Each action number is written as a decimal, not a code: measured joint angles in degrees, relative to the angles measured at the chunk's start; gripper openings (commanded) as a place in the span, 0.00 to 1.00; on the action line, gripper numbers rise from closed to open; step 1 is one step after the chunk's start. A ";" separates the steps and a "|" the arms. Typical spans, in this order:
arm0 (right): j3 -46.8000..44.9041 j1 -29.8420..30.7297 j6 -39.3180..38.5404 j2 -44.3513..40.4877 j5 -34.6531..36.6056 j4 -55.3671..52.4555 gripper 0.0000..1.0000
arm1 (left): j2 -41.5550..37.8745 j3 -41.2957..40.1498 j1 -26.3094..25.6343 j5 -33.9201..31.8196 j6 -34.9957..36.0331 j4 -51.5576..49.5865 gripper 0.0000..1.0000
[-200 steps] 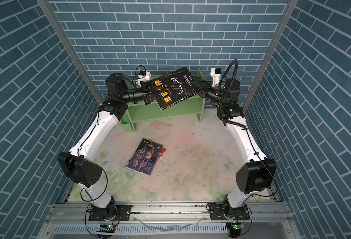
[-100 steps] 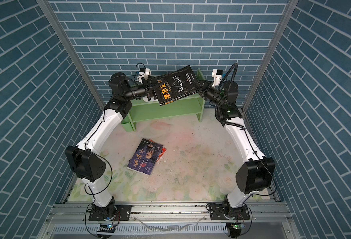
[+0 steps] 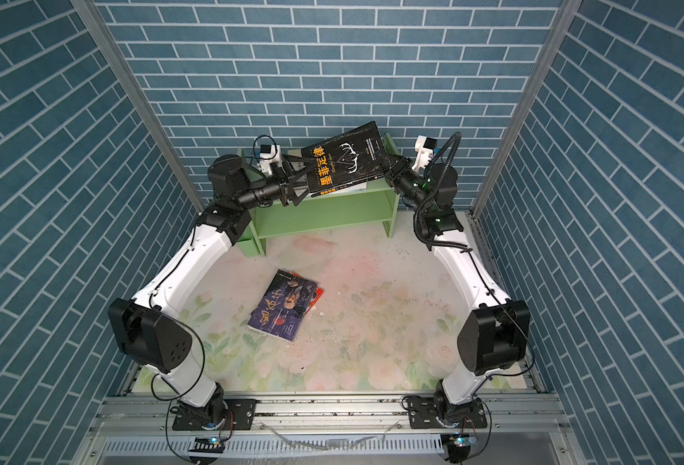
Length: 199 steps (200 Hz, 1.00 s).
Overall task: Stacking books/files
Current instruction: Pick up the book at the center of the table.
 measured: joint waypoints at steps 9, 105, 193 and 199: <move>0.00 0.00 0.13 0.39 0.68 0.48 0.00 | -0.94 -1.05 -0.07 -0.96 0.26 -0.07 0.96; 2.78 -0.07 1.92 5.49 2.34 4.66 0.00 | -1.33 -2.23 -1.09 -3.61 0.17 -1.40 0.93; 4.44 0.17 4.28 6.01 2.19 7.10 0.00 | 6.16 5.44 -1.77 -4.11 -0.74 -2.86 0.75; 4.74 0.28 4.39 6.32 2.19 7.26 0.00 | 6.84 6.51 -1.97 -4.00 -1.09 -2.60 0.71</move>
